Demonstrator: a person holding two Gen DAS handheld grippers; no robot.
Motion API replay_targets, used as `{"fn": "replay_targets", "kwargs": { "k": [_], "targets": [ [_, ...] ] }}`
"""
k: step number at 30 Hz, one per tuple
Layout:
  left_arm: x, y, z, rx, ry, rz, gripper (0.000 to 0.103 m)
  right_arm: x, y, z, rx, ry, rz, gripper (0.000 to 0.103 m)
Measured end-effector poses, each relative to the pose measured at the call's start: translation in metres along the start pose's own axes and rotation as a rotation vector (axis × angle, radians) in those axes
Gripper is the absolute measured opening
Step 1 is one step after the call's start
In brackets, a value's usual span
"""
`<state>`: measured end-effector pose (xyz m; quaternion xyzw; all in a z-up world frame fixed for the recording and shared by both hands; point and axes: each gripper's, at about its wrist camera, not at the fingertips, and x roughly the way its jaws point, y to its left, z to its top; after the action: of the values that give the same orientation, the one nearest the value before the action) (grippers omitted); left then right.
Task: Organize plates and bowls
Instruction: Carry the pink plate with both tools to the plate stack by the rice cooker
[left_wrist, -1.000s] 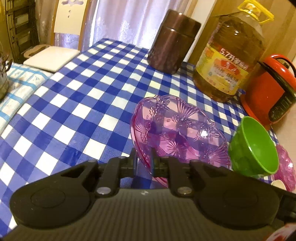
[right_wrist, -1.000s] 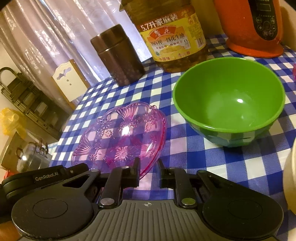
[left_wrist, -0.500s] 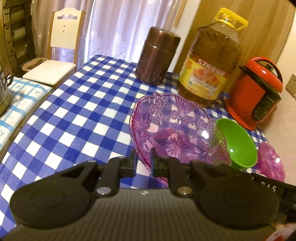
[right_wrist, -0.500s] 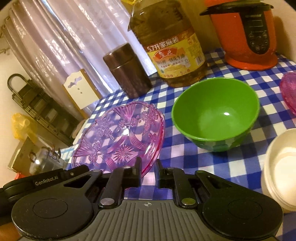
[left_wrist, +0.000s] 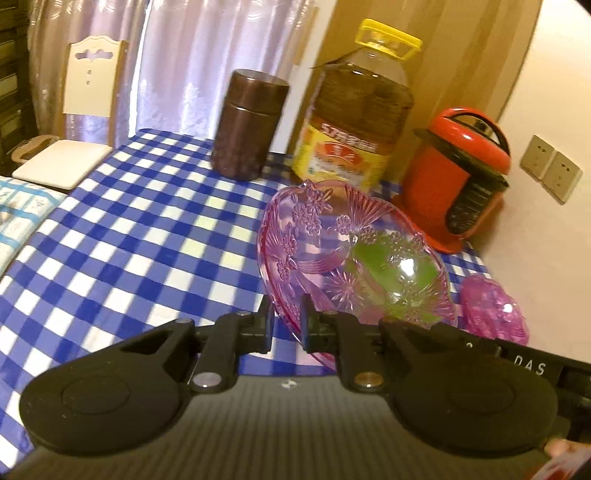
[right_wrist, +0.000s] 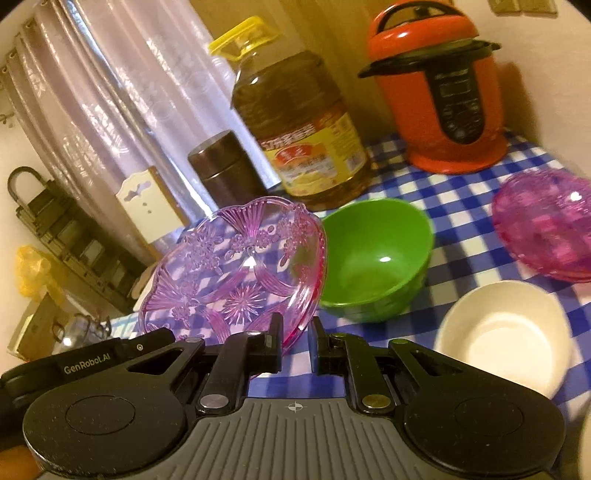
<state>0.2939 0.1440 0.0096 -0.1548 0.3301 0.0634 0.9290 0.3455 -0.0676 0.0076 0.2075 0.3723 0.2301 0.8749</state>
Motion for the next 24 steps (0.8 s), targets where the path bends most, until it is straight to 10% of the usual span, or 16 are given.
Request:
{"fn": "replay_targets", "kwargs": {
  "k": [24],
  "targets": [
    [0.028, -0.099, -0.005, 0.104, 0.025, -0.139, 0.012, -0.063, -0.078, 0.026, 0.097, -0.090, -0.120, 0.014]
  ]
}}
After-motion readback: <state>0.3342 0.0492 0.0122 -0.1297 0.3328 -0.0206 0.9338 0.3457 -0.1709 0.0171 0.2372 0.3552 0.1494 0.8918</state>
